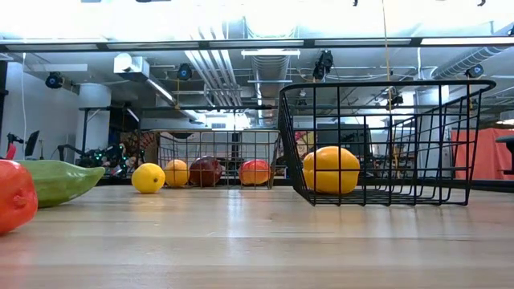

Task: Sort produce into baskets
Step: Put the orange pumpkin into the black wire basket

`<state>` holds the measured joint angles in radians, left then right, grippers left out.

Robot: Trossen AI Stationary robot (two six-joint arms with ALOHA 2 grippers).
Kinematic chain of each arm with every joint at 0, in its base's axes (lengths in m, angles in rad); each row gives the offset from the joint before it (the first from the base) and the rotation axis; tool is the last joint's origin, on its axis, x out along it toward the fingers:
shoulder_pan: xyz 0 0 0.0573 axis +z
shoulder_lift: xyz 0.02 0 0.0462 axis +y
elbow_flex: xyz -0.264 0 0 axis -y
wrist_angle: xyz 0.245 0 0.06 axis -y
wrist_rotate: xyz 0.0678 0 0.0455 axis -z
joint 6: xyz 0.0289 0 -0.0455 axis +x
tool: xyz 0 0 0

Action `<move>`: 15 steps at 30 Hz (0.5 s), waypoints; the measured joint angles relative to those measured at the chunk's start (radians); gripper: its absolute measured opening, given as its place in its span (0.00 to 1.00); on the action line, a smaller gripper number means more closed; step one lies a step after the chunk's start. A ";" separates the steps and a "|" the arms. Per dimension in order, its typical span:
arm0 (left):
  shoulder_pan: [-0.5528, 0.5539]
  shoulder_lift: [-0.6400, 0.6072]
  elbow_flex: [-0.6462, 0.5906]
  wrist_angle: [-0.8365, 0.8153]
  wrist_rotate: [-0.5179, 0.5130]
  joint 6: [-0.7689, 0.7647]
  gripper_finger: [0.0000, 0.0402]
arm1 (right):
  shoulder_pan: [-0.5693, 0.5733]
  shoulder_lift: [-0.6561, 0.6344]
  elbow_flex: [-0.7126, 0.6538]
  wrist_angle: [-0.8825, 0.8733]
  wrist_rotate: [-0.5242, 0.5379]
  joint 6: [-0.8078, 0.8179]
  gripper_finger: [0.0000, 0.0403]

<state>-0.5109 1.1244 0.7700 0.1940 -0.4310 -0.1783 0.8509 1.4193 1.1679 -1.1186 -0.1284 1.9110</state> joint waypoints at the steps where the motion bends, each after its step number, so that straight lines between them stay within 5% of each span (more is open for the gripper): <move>1: 0.000 0.000 0.000 0.000 -0.006 0.000 0.68 | 0.000 0.004 0.000 0.002 -0.001 0.001 0.78; 6: 0.000 0.000 0.000 0.000 -0.008 0.012 0.67 | 0.000 0.008 0.000 0.006 0.001 -0.022 0.91; 15: 0.000 0.000 0.000 0.000 -0.008 0.038 0.67 | 0.000 0.008 0.000 0.009 0.063 0.057 0.93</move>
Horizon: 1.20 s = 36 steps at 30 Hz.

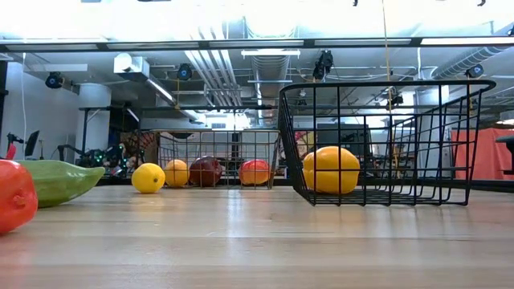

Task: Sort produce into baskets
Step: Put the orange pumpkin into the black wire basket

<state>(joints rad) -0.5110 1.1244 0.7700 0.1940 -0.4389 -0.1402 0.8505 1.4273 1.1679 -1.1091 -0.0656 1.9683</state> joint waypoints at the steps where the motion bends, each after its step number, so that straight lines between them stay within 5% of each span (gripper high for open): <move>1: 0.000 0.000 0.000 0.000 0.000 0.000 0.67 | 0.000 0.000 0.000 0.000 0.011 0.007 0.93; 7: 0.000 0.000 0.000 0.000 0.000 0.008 0.67 | 0.000 0.013 -0.025 0.031 0.085 0.023 0.93; 13: 0.000 0.000 0.000 0.000 0.000 0.027 0.67 | 0.000 0.030 -0.058 0.063 0.001 0.010 0.93; 36: 0.000 0.000 0.000 0.000 0.000 0.032 0.67 | -0.003 0.032 -0.125 0.108 0.034 0.052 0.93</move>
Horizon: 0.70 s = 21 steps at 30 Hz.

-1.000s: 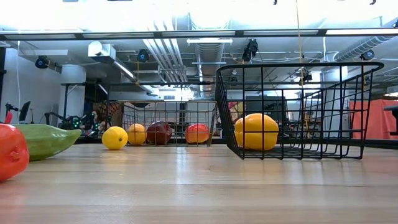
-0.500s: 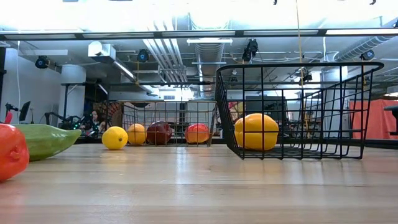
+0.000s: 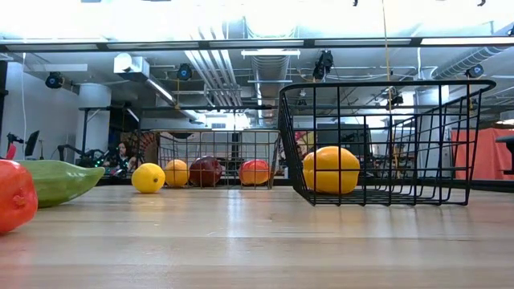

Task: Sort produce into baskets
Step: Put the orange pumpkin into the black wire basket

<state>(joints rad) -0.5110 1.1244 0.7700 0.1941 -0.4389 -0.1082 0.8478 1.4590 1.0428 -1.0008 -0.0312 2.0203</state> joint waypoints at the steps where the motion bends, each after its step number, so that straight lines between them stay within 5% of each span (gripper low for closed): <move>1: 0.000 0.000 0.000 0.000 0.000 0.003 0.67 | 0.000 -0.001 0.000 0.005 0.006 -0.007 0.93; 21: 0.000 0.000 0.000 0.000 0.000 0.017 0.67 | 0.000 -0.011 0.004 0.056 0.108 -0.044 0.93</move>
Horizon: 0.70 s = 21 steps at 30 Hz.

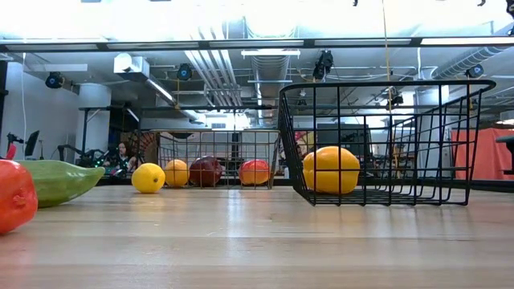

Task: Sort produce into baskets
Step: Put the orange pumpkin into the black wire basket

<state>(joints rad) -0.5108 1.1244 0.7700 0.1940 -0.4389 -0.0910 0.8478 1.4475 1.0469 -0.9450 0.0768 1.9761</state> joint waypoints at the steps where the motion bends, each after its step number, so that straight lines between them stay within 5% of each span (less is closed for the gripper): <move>1: 0.000 0.000 0.000 0.000 0.000 0.000 0.67 | 0.000 0.000 0.002 -0.002 0.000 0.002 0.93; 7: 0.000 0.000 0.000 0.000 0.000 0.004 0.67 | -0.002 0.000 0.008 -0.036 0.069 0.054 0.93; 12: 0.000 0.000 0.000 0.000 0.000 0.004 0.67 | -0.002 0.000 0.036 0.030 0.122 -0.108 0.93; 17: 0.000 0.000 0.000 -0.001 0.000 0.004 0.67 | 0.012 0.000 0.121 0.251 0.194 -0.508 0.93; 21: 0.000 0.000 0.000 -0.001 -0.001 0.004 0.67 | 0.006 0.014 0.178 0.263 0.221 -0.562 0.93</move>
<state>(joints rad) -0.5106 1.1244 0.7700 0.1935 -0.4398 -0.0872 0.8540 1.4611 1.2246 -0.6824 0.2974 1.4142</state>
